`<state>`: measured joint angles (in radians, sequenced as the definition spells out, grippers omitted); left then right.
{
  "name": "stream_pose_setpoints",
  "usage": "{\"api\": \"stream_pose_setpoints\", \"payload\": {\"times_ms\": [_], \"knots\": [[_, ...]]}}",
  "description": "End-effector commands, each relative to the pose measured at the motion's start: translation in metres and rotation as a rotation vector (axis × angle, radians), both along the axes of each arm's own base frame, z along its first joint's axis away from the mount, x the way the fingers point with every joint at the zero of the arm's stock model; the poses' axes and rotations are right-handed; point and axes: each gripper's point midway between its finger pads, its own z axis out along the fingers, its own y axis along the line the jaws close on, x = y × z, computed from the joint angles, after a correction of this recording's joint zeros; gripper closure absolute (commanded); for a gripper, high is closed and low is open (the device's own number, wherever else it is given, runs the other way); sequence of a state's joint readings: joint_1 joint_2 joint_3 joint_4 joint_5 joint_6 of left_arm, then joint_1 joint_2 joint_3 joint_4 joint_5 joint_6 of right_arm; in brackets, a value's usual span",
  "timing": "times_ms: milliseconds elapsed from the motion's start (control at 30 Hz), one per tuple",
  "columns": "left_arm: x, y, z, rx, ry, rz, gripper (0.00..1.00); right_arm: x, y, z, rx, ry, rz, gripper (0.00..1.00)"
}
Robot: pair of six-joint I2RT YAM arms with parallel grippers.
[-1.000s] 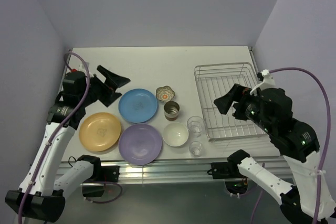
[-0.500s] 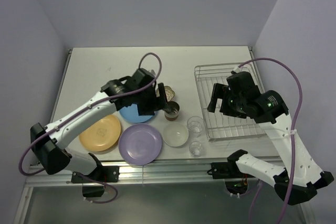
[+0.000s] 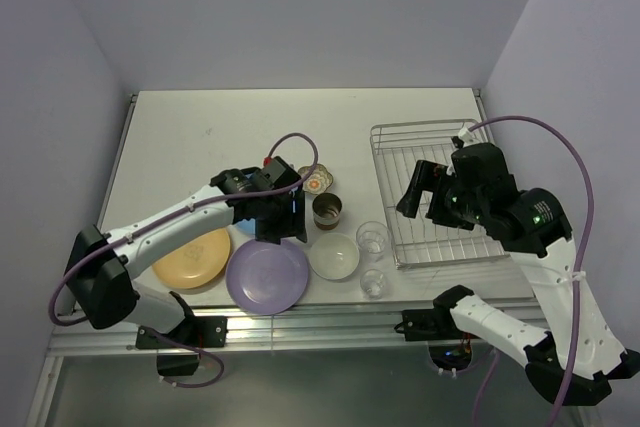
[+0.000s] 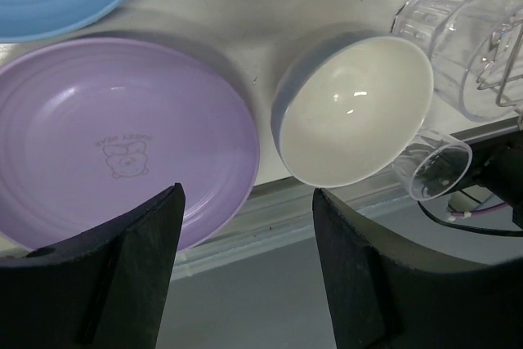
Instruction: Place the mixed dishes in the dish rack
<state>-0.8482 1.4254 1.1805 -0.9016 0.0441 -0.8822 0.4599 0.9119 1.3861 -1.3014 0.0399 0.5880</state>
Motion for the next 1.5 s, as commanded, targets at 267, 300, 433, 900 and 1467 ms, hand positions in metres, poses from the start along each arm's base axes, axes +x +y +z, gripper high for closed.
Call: {"api": "stream_pose_setpoints", "payload": {"times_ms": [267,300,433,900,1467], "knots": [[0.011,-0.028,-0.030,-0.002,-0.012,-0.153,0.37,0.004,0.006,0.009,0.060,-0.036,-0.011,0.00],[0.011,-0.030,-0.032,-0.002,-0.006,-0.156,0.38,0.003,0.006,0.009,0.061,-0.035,-0.014,0.00],[0.011,-0.038,-0.045,0.005,0.015,-0.187,0.43,0.001,0.003,0.010,0.057,-0.043,-0.021,0.00],[0.013,-0.058,-0.079,0.042,0.069,-0.241,0.81,-0.003,-0.003,0.004,0.029,-0.034,-0.021,0.00],[-0.001,-0.045,0.033,-0.060,-0.015,-0.257,1.00,-0.001,0.046,0.002,0.130,0.043,0.249,0.00]]}}
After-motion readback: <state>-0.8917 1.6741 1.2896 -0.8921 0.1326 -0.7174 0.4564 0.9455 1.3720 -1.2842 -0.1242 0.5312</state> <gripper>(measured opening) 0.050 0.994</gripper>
